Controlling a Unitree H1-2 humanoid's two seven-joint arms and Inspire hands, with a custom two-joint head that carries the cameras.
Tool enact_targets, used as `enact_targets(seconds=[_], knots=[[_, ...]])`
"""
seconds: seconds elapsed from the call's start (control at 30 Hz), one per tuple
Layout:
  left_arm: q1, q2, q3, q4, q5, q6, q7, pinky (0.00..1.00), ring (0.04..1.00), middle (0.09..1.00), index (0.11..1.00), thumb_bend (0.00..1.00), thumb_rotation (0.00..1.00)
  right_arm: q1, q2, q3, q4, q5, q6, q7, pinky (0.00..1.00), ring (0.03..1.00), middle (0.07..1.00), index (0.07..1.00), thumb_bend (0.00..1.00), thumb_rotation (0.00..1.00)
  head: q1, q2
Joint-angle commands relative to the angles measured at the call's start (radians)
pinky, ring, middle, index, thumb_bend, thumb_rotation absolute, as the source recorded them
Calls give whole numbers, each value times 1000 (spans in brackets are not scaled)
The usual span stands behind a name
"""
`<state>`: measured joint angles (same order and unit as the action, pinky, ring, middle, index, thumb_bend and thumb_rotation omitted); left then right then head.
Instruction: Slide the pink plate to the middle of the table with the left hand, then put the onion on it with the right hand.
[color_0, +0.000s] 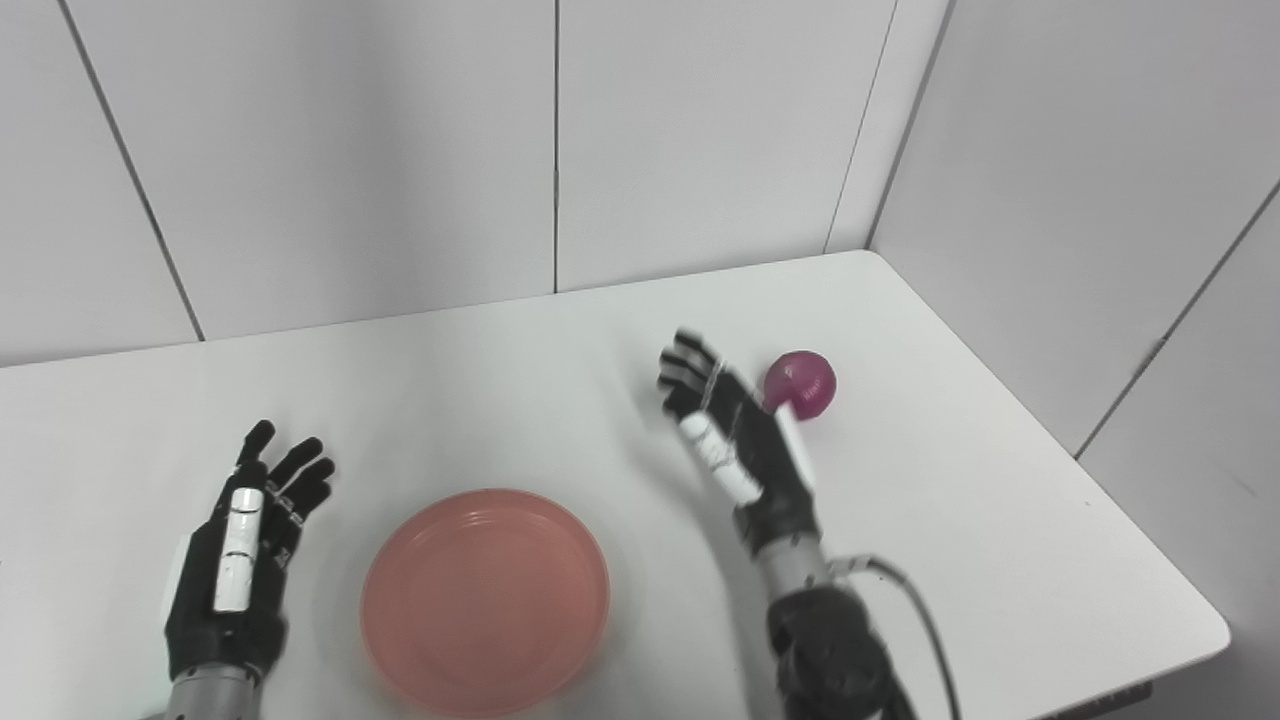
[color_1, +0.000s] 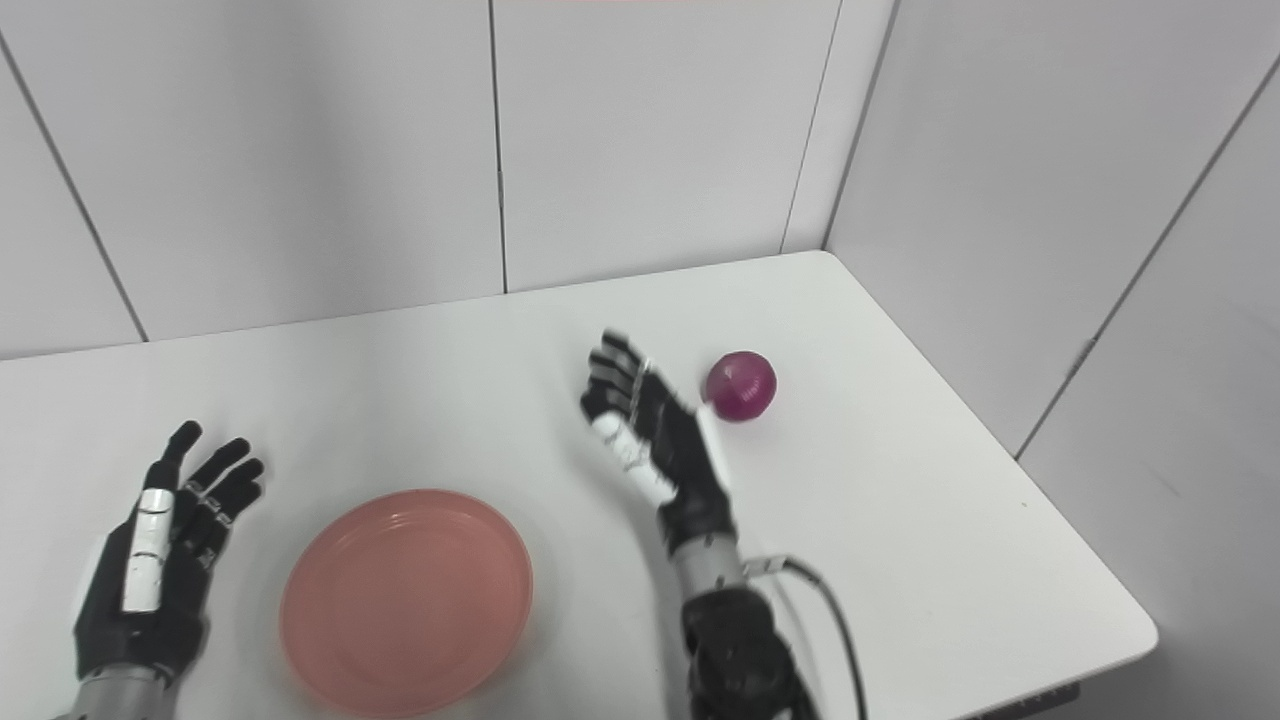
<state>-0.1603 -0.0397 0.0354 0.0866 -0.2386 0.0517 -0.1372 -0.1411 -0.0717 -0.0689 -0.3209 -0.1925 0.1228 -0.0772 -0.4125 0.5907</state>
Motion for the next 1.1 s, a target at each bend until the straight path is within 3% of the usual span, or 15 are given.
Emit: enact_targets(seconds=[0.0,0.1,0.23,0.43,0.57,0.7,0.87,1.07], knots=[[-25,-2,4,-14,-14,-1,0,868,814,817,911,659,760,-59,-46,-12,-63,-58,63,9,644,780,808,860,759,686,-11,-10],[-27,2,6,6,-20,-17,-12,880,817,821,918,632,781,-84,-96,-17,-77,-111,99,13,596,758,799,844,781,613,-26,-28],[-26,6,6,17,-29,-17,-21,889,818,829,921,623,794,-105,-152,-26,-75,-161,122,20,647,761,800,841,800,601,-29,-43],[-24,7,8,27,-32,-24,-25,895,813,827,914,612,787,-118,-243,-15,-68,-286,157,56,612,748,804,850,879,597,-26,-58],[-22,10,7,29,-31,-27,-27,884,815,831,919,605,787,-124,-298,0,-68,-366,174,83,579,721,818,848,911,541,-26,-58],[-22,14,5,35,-26,-29,-28,880,815,830,920,599,800,-136,-367,33,-75,-481,222,158,618,768,833,846,934,528,-34,-66],[-24,14,4,45,-32,-33,-34,890,817,834,924,601,798,-168,-460,81,-74,-627,293,307,579,782,850,847,955,474,-37,-73],[-21,11,2,42,-29,-28,-33,890,807,829,914,621,780,-224,-548,118,-22,-738,313,441,519,744,839,843,1000,397,-32,-70]])
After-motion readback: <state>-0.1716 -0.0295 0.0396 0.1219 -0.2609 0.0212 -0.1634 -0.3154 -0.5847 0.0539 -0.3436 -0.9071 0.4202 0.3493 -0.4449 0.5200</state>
